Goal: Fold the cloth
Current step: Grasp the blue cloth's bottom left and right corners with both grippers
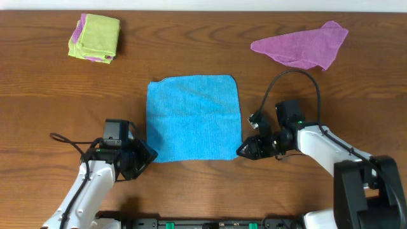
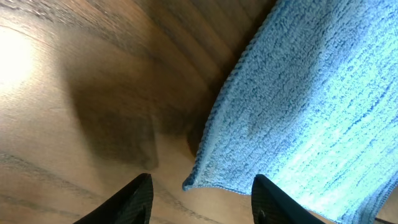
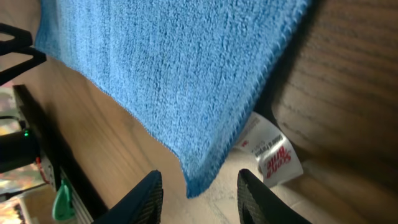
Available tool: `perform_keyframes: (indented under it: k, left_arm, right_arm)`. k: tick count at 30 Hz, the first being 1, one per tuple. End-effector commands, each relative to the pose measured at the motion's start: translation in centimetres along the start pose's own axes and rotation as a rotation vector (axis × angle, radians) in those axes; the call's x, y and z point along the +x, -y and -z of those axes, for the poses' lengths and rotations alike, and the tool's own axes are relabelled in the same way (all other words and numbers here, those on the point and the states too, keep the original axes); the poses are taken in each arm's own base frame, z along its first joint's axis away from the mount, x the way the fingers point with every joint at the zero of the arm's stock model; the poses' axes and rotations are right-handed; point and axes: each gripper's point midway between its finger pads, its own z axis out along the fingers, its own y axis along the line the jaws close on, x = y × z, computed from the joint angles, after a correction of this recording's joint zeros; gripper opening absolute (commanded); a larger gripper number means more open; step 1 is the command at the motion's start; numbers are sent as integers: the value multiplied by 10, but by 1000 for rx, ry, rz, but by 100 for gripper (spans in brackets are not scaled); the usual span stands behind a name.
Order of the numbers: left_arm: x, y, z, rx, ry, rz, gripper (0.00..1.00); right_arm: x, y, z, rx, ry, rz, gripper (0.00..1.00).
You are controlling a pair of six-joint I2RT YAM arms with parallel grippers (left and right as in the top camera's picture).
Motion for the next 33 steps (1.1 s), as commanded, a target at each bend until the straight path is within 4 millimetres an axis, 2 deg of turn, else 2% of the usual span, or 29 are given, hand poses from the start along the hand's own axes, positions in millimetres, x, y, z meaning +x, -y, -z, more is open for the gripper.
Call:
perform_keyframes:
  k: [1,12,28,29,31,32,33]
  left_arm:
    - [3,-1,-1,0,-14,-8,52]
    - [5,-10,-9,-11,-16,11,47]
    - [-2,-1,-9,26,11,-5,40]
    - [-2,-1,-9,26,11,-5,37]
    - [-2,0,-9,27,11,-6,17]
    - [-2,0,-9,28,12,-2,6]
    - [-2,0,-9,28,12,2,6]
  right_arm:
    - [3,-1,-6,16,-15,-7,39]
    - [1,2,-9,51,-12,-4,40]
    - [1,-1,-15,75,-16,12,38]
    - [1,-1,-15,75,-17,11,36]
    - [1,-1,-15,75,-16,-3,27]
    - [1,-1,-15,75,-16,-3,19]
    - [1,-1,-15,75,-16,-3,12]
